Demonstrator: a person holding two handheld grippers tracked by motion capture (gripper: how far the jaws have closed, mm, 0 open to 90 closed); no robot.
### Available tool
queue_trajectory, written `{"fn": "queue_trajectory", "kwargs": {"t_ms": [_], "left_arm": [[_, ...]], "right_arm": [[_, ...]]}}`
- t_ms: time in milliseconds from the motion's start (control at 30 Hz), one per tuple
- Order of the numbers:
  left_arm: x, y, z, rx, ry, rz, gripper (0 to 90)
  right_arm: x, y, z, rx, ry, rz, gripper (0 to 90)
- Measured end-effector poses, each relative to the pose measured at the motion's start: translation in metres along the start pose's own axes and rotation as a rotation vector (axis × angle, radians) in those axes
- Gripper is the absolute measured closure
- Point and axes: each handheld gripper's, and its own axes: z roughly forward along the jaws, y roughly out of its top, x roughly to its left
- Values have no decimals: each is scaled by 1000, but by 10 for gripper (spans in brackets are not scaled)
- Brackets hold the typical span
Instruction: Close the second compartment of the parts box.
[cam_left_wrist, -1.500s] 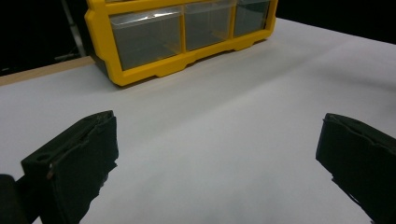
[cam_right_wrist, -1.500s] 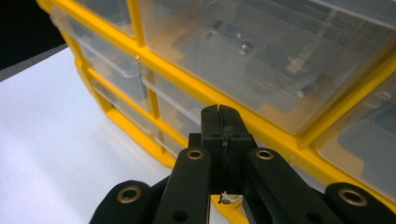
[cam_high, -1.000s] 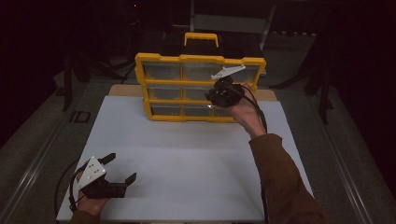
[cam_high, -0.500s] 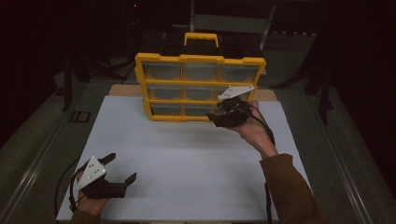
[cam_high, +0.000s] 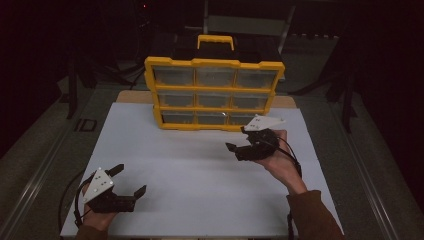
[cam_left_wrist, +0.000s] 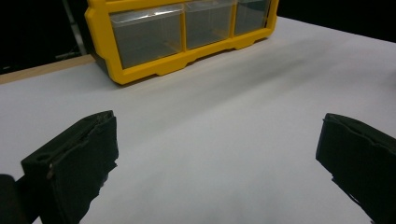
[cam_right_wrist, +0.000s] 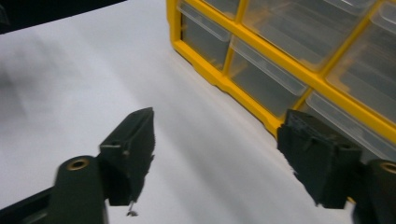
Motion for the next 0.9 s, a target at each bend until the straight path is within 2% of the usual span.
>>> {"fn": "queue_trajectory", "kwargs": {"t_ms": [100,267,500,533,600,667,700,800,900], "left_arm": [[0,0,0,0,-1,-1,0],[0,0,0,0,0,-1,0],[0,0,0,1,0,-3,0],[0,0,0,1,0,-3,0],[0,-1,1,3,0,-2,0],[0,-1,1,3,1,-2,0],[0,-1,0,2,-1,-2,0],[0,-1,0,1,-1,-3,0],[0,-1,0,1,2,-3,0]], "right_arm": [[2,-11,-4,-11,-4,17,203],[2,-25,-9,-14,-7,33,197],[0,-58,-16,-35,-45,62,163],[0,-58,-16,-35,-45,62,163],[-1,-72,-18,-53,-52,84,148],[-1,-75,-18,-58,-55,88,143],[-2,-85,-19,-67,-63,106,142],[-3,-93,-20,-77,-63,121,141],[-5,-112,-20,-123,-71,166,131]]}}
